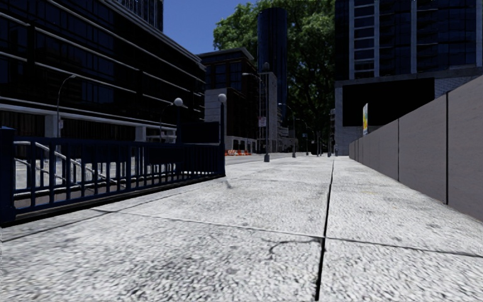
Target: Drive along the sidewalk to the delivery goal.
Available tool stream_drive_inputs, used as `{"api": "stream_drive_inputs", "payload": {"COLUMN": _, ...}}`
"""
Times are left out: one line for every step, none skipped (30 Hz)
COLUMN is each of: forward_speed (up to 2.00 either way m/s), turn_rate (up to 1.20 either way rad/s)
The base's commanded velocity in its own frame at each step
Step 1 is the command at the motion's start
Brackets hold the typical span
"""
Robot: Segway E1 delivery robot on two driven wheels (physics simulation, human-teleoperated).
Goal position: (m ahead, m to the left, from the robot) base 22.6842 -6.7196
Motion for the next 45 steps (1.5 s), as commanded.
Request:
{"api": "stream_drive_inputs", "payload": {"forward_speed": 2.0, "turn_rate": -0.42}}
{"api": "stream_drive_inputs", "payload": {"forward_speed": 2.0, "turn_rate": -0.42}}
{"api": "stream_drive_inputs", "payload": {"forward_speed": 2.0, "turn_rate": -0.42}}
{"api": "stream_drive_inputs", "payload": {"forward_speed": 2.0, "turn_rate": -0.43}}
{"api": "stream_drive_inputs", "payload": {"forward_speed": 2.0, "turn_rate": -0.43}}
{"api": "stream_drive_inputs", "payload": {"forward_speed": 2.0, "turn_rate": -0.43}}
{"api": "stream_drive_inputs", "payload": {"forward_speed": 2.0, "turn_rate": -0.43}}
{"api": "stream_drive_inputs", "payload": {"forward_speed": 2.0, "turn_rate": -0.43}}
{"api": "stream_drive_inputs", "payload": {"forward_speed": 2.0, "turn_rate": -0.43}}
{"api": "stream_drive_inputs", "payload": {"forward_speed": 2.0, "turn_rate": -0.43}}
{"api": "stream_drive_inputs", "payload": {"forward_speed": 2.0, "turn_rate": -0.43}}
{"api": "stream_drive_inputs", "payload": {"forward_speed": 2.0, "turn_rate": -0.43}}
{"api": "stream_drive_inputs", "payload": {"forward_speed": 2.0, "turn_rate": -0.43}}
{"api": "stream_drive_inputs", "payload": {"forward_speed": 2.0, "turn_rate": -0.43}}
{"api": "stream_drive_inputs", "payload": {"forward_speed": 2.0, "turn_rate": -0.43}}
{"api": "stream_drive_inputs", "payload": {"forward_speed": 2.0, "turn_rate": -0.43}}
{"api": "stream_drive_inputs", "payload": {"forward_speed": 2.0, "turn_rate": -0.43}}
{"api": "stream_drive_inputs", "payload": {"forward_speed": 2.0, "turn_rate": -0.43}}
{"api": "stream_drive_inputs", "payload": {"forward_speed": 2.0, "turn_rate": -0.43}}
{"api": "stream_drive_inputs", "payload": {"forward_speed": 2.0, "turn_rate": -0.43}}
{"api": "stream_drive_inputs", "payload": {"forward_speed": 2.0, "turn_rate": -0.43}}
{"api": "stream_drive_inputs", "payload": {"forward_speed": 2.0, "turn_rate": -0.43}}
{"api": "stream_drive_inputs", "payload": {"forward_speed": 2.0, "turn_rate": -0.43}}
{"api": "stream_drive_inputs", "payload": {"forward_speed": 2.0, "turn_rate": -0.43}}
{"api": "stream_drive_inputs", "payload": {"forward_speed": 2.0, "turn_rate": -0.43}}
{"api": "stream_drive_inputs", "payload": {"forward_speed": 2.0, "turn_rate": -0.43}}
{"api": "stream_drive_inputs", "payload": {"forward_speed": 2.0, "turn_rate": -0.43}}
{"api": "stream_drive_inputs", "payload": {"forward_speed": 2.0, "turn_rate": -0.38}}
{"api": "stream_drive_inputs", "payload": {"forward_speed": 2.0, "turn_rate": -0.22}}
{"api": "stream_drive_inputs", "payload": {"forward_speed": 2.0, "turn_rate": -0.04}}
{"api": "stream_drive_inputs", "payload": {"forward_speed": 2.0, "turn_rate": -0.04}}
{"api": "stream_drive_inputs", "payload": {"forward_speed": 2.0, "turn_rate": 0.0}}
{"api": "stream_drive_inputs", "payload": {"forward_speed": 2.0, "turn_rate": 0.0}}
{"api": "stream_drive_inputs", "payload": {"forward_speed": 2.0, "turn_rate": 0.0}}
{"api": "stream_drive_inputs", "payload": {"forward_speed": 2.0, "turn_rate": 0.0}}
{"api": "stream_drive_inputs", "payload": {"forward_speed": 2.0, "turn_rate": 0.0}}
{"api": "stream_drive_inputs", "payload": {"forward_speed": 2.0, "turn_rate": 0.0}}
{"api": "stream_drive_inputs", "payload": {"forward_speed": 2.0, "turn_rate": 0.0}}
{"api": "stream_drive_inputs", "payload": {"forward_speed": 2.0, "turn_rate": 0.0}}
{"api": "stream_drive_inputs", "payload": {"forward_speed": 2.0, "turn_rate": 0.0}}
{"api": "stream_drive_inputs", "payload": {"forward_speed": 2.0, "turn_rate": 0.0}}
{"api": "stream_drive_inputs", "payload": {"forward_speed": 2.0, "turn_rate": 0.0}}
{"api": "stream_drive_inputs", "payload": {"forward_speed": 2.0, "turn_rate": 0.0}}
{"api": "stream_drive_inputs", "payload": {"forward_speed": 2.0, "turn_rate": 0.0}}
{"api": "stream_drive_inputs", "payload": {"forward_speed": 2.0, "turn_rate": 0.0}}
